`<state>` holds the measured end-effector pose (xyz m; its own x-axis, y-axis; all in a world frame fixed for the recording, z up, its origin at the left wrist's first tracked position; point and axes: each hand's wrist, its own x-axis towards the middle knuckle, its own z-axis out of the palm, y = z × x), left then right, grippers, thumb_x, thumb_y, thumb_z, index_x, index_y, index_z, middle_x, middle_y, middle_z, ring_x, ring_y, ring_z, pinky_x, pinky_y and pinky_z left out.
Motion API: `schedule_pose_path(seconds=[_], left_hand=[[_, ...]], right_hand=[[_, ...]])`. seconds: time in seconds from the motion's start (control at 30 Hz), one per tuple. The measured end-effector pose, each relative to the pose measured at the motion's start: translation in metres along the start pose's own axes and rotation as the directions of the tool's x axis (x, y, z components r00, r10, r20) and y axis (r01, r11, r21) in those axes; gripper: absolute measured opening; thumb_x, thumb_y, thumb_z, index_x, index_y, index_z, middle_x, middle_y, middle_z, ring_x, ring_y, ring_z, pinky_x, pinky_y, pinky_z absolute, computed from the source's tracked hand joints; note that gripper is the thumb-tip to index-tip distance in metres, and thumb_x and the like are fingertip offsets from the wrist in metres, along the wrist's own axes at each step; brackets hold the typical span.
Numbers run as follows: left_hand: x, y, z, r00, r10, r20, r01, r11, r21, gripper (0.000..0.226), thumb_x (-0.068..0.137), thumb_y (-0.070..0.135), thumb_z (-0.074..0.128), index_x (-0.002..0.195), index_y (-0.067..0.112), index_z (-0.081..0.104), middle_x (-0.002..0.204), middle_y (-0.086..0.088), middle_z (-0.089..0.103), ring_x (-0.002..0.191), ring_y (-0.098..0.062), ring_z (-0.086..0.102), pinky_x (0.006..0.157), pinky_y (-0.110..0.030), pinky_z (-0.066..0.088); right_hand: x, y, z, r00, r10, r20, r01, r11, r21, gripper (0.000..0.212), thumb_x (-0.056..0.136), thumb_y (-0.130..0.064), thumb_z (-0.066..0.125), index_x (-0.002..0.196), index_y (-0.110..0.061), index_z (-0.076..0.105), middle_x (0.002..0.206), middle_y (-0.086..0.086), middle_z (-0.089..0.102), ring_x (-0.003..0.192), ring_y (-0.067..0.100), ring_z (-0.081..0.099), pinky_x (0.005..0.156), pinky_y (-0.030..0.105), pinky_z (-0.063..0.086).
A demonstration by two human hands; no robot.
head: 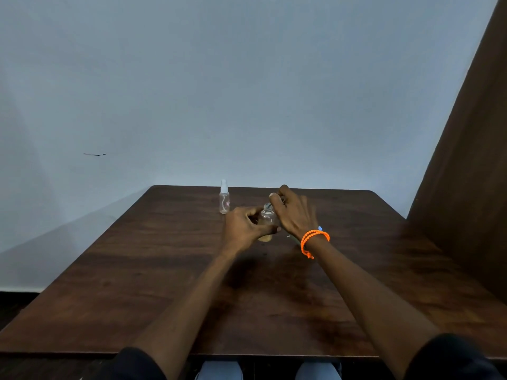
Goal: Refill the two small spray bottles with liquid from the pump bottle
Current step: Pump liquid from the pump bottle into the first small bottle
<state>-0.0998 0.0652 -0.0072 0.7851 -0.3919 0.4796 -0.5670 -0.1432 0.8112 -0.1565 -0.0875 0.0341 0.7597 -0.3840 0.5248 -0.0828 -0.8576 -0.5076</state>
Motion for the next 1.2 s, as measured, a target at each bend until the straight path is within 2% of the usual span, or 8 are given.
schedule_pose_path(seconds=[0.13,0.23,0.4,0.5,0.67,0.87,1.07,1.2], left_hand=[[-0.002,0.001,-0.003,1.000,0.011,0.011,-0.012,1.000,0.017,0.031,0.064,0.033,0.102,0.088,0.026,0.083,0.069,0.009,0.075,0.062,-0.006,0.067,0.059,-0.041,0.057],[-0.005,0.003,-0.002,0.999,0.033,0.032,-0.034,0.998,0.053,0.032,0.066,0.027,0.102,0.072,0.038,0.072,0.057,0.023,0.064,0.051,0.003,0.055,0.052,-0.017,0.040],[-0.011,-0.006,-0.001,1.000,0.007,0.007,-0.007,0.999,0.045,0.034,0.062,0.030,0.104,0.090,0.028,0.084,0.059,0.023,0.066,0.055,0.005,0.054,0.057,-0.022,0.044],[-0.014,-0.008,-0.002,1.000,-0.002,-0.002,0.002,0.997,0.071,0.041,0.064,0.029,0.103,0.101,0.020,0.086,0.055,0.028,0.060,0.051,0.007,0.052,0.054,-0.012,0.035],[-0.018,-0.015,-0.002,0.999,-0.039,-0.017,0.040,0.998,0.057,0.039,0.065,0.034,0.103,0.098,0.020,0.086,0.052,0.025,0.059,0.048,0.007,0.050,0.053,-0.015,0.036],[-0.020,-0.010,0.001,0.999,-0.042,-0.021,0.044,0.996,0.079,0.038,0.065,0.034,0.102,0.097,0.021,0.086,0.054,0.025,0.062,0.049,0.007,0.051,0.052,-0.013,0.036],[-0.025,-0.015,0.001,0.999,-0.043,0.009,0.042,0.995,0.096,0.049,0.062,0.036,0.102,0.107,0.026,0.086,0.066,0.018,0.072,0.057,0.008,0.059,0.055,-0.012,0.040],[-0.025,-0.012,0.001,0.998,-0.046,0.035,0.042,0.993,0.109,0.048,0.063,0.040,0.101,0.108,0.032,0.085,0.071,0.014,0.075,0.060,0.005,0.061,0.055,-0.019,0.045]], right_hand=[[0.000,0.000,0.000,1.000,0.001,0.013,-0.001,1.000,-0.014,0.033,0.099,-0.048,0.045,0.084,-0.018,0.051,0.069,-0.003,0.058,0.071,0.031,0.051,0.062,0.036,0.032],[-0.001,-0.001,0.003,0.999,-0.029,0.027,0.030,0.998,-0.059,0.034,0.091,-0.054,0.036,0.081,-0.023,0.046,0.074,0.000,0.065,0.075,0.034,0.059,0.063,0.036,0.035],[-0.004,0.005,0.006,0.992,-0.110,0.057,0.120,0.967,-0.223,0.033,0.097,-0.059,0.036,0.088,-0.028,0.042,0.089,0.007,0.074,0.088,0.039,0.065,0.065,0.038,0.041],[-0.005,0.007,0.006,0.989,-0.127,0.070,0.138,0.974,-0.180,0.047,0.097,-0.063,0.048,0.081,-0.020,0.047,0.077,0.004,0.068,0.077,0.034,0.062,0.060,0.037,0.040],[0.000,0.012,0.006,0.981,-0.168,0.100,0.176,0.981,-0.081,0.075,0.089,-0.078,0.053,0.053,-0.014,0.037,0.054,0.001,0.041,0.056,0.018,0.044,0.051,0.034,0.029],[-0.011,0.006,0.001,0.976,-0.153,0.153,0.197,0.920,-0.338,0.085,0.092,-0.085,0.017,0.052,-0.014,0.042,0.048,0.002,0.047,0.053,0.023,0.048,0.061,0.038,0.034],[-0.014,0.012,0.003,0.976,-0.155,0.151,0.200,0.909,-0.365,0.071,0.098,-0.075,0.024,0.065,-0.023,0.059,0.068,0.000,0.064,0.077,0.029,0.066,0.067,0.036,0.042],[-0.013,0.012,0.006,0.979,-0.181,0.092,0.202,0.922,-0.329,0.066,0.091,-0.067,0.021,0.092,-0.025,0.072,0.086,0.001,0.076,0.088,0.030,0.069,0.071,0.038,0.046]])
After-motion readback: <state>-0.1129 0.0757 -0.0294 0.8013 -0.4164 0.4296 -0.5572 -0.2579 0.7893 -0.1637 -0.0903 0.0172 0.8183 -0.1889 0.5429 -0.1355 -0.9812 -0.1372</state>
